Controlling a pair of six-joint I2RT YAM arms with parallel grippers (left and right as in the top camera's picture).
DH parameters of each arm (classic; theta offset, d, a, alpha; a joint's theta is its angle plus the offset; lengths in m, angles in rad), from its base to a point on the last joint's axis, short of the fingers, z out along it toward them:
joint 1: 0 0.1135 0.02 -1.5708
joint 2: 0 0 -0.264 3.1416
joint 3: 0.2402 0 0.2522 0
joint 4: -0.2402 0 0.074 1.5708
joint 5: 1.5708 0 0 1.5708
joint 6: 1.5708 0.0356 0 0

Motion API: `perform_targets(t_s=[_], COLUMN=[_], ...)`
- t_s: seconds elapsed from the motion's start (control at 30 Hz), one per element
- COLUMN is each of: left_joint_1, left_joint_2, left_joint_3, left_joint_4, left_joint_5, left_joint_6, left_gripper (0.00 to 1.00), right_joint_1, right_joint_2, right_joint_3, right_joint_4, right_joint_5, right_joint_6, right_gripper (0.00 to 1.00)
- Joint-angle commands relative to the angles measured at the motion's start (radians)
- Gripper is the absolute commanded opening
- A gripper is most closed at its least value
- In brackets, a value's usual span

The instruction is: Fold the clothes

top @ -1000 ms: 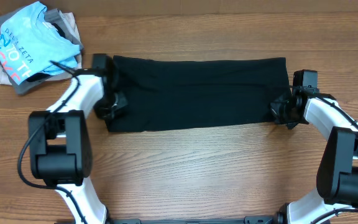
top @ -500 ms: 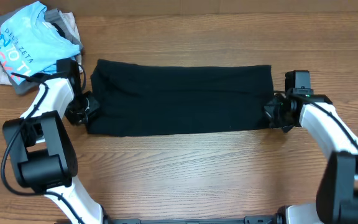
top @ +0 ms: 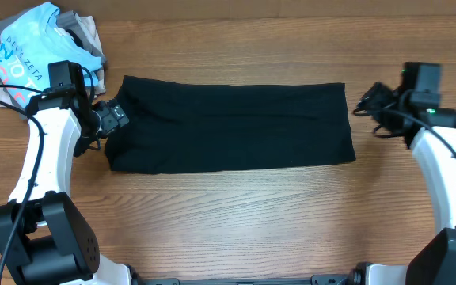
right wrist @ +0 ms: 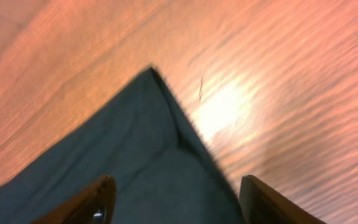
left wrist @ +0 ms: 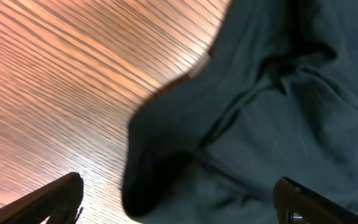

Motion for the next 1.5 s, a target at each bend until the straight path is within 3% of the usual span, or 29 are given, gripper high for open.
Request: perform_targets(t_s=[0.0,0.1,0.37,0.9,1.17,1.3,1.47], left_joint_1=[0.003,0.003,0.003,0.003,0.003,0.003,0.003], left_joint_2=[-0.014,-0.014,-0.014,-0.014,-0.014,-0.014,-0.014], left_joint_3=[0.01,0.01,0.01,0.01,0.01,0.01,0.01], left_joint_4=[-0.013,-0.03,-0.059,-0.055,-0.053,-0.047,-0.044], left_joint_5=[0.087,0.088,0.104,0.103,0.103,0.103,0.103], left_joint_6=[0.03,0.03,0.03,0.03,0.03,0.03,0.03], left_gripper=[1.0,1.0,1.0,1.0,1.0,1.0,1.0], right_joint_1=[-0.114,-0.196,-0.292,-0.184,-0.107,-0.06,0.003], right_joint_2=[0.048,0.123,0.395,0.554,0.607,0.613,0.613], right_joint_3=[0.036,0.037,0.097,0.108,0.108,0.108,0.108], right_joint_4=[0.039,0.08,0.124,0.126,0.07,0.011,-0.034], right_joint_5=[-0.205,-0.414,-0.752,-0.733,-0.572,-0.479,-0.381], right_joint_6=[-0.229,-0.337,-0.404,-0.436,-0.435,-0.436,-0.434], right_gripper=[0.78,1.0,1.0,1.0,0.99,0.92,0.73])
